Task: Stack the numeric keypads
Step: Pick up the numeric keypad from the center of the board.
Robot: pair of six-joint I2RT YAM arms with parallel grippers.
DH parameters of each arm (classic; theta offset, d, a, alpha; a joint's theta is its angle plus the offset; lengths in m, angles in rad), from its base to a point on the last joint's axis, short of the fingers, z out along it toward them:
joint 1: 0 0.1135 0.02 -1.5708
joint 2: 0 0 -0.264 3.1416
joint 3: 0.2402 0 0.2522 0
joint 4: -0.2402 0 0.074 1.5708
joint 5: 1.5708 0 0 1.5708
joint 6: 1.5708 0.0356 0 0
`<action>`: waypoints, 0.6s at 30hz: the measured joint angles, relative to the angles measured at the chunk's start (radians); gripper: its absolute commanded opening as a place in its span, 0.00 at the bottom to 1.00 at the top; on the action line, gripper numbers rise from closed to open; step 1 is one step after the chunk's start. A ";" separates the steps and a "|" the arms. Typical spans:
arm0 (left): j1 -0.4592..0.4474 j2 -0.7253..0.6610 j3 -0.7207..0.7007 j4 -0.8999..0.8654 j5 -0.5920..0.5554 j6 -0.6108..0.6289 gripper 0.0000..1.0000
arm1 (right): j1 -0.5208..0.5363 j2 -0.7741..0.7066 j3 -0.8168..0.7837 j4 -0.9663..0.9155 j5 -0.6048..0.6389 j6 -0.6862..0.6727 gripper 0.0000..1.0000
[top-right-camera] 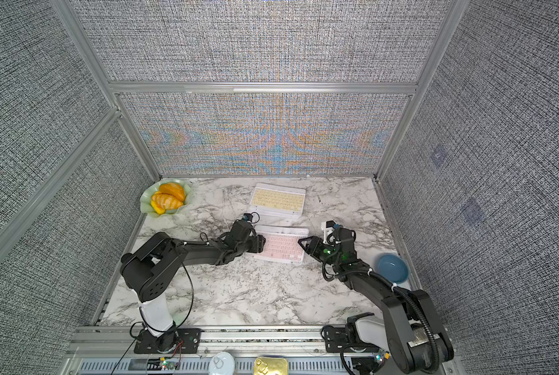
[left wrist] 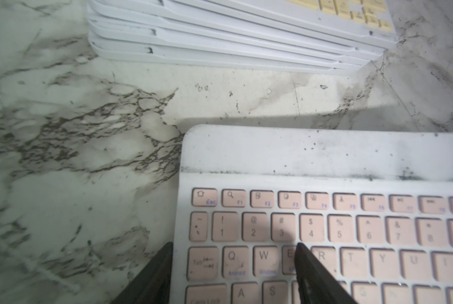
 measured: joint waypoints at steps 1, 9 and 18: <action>0.000 0.000 0.000 0.002 0.000 0.002 0.70 | 0.001 -0.003 0.004 -0.016 0.000 -0.009 0.50; -0.003 0.001 -0.002 0.006 0.000 0.014 0.70 | 0.011 0.009 0.005 -0.019 0.009 -0.016 0.50; -0.029 0.011 -0.003 0.062 0.189 -0.013 0.70 | 0.035 0.027 -0.004 0.032 -0.164 0.041 0.50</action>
